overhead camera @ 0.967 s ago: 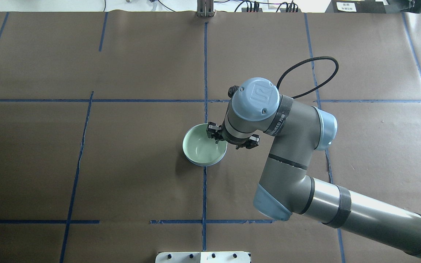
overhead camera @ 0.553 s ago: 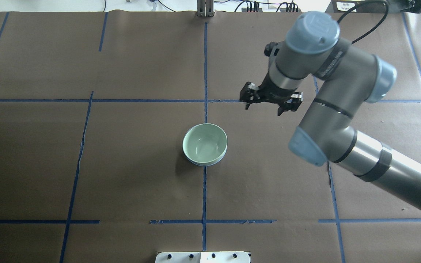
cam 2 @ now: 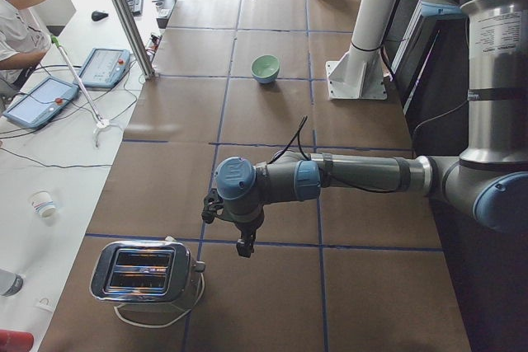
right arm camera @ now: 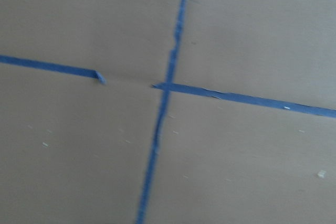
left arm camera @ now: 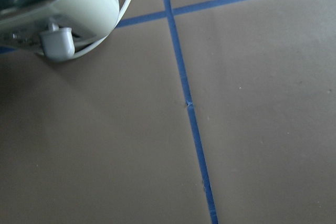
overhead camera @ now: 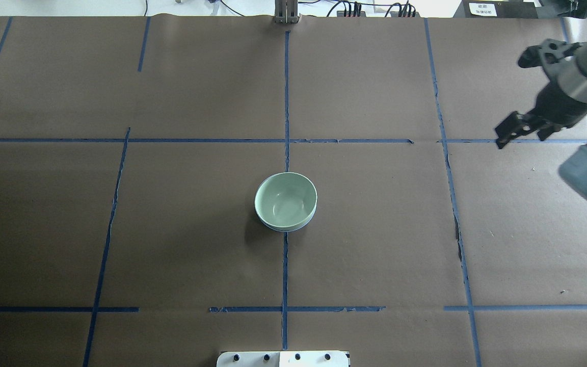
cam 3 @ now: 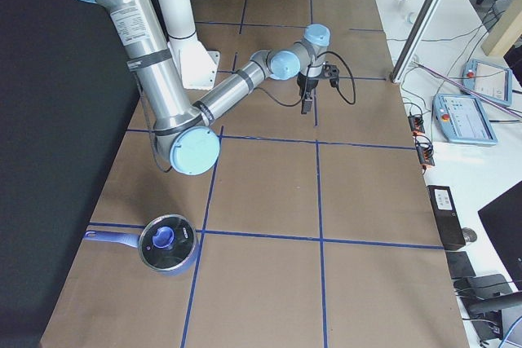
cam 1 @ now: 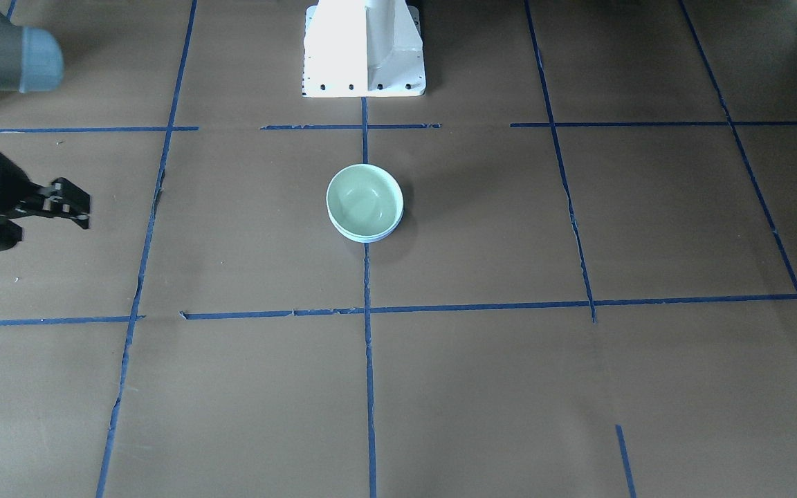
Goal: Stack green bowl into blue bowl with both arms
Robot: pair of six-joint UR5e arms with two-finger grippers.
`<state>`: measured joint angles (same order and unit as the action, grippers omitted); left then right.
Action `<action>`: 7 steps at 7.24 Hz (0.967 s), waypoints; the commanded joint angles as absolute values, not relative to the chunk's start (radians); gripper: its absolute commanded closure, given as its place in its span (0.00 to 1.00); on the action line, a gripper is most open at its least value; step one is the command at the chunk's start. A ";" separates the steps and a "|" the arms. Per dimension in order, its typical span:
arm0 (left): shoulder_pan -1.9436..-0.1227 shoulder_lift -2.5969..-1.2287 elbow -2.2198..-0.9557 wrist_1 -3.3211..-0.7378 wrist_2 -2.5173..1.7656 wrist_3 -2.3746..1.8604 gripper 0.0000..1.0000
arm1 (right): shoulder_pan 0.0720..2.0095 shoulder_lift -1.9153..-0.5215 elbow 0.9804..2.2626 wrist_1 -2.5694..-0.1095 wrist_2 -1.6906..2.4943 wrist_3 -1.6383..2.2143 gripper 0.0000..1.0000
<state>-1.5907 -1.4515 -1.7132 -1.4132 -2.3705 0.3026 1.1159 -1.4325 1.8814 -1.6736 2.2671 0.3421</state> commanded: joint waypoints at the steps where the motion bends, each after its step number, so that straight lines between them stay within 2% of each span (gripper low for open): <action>1: -1.589 -1.453 -1.704 -1.414 -2.373 0.298 0.00 | 1.338 -1.699 1.931 -1.675 2.313 0.015 0.00; 3: -1.591 -1.451 -1.706 -1.417 -2.378 0.310 0.00 | 1.434 -1.833 1.924 -1.674 2.298 -0.005 0.00; 7: -1.591 -1.453 -1.723 -1.416 -2.370 0.308 0.00 | 1.466 -1.829 1.868 -1.675 2.312 -0.046 0.00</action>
<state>-1.5907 -1.4516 -1.7213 -1.4159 -2.3712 0.3091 1.4414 -1.8395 1.8809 -1.6742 2.3058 -0.0128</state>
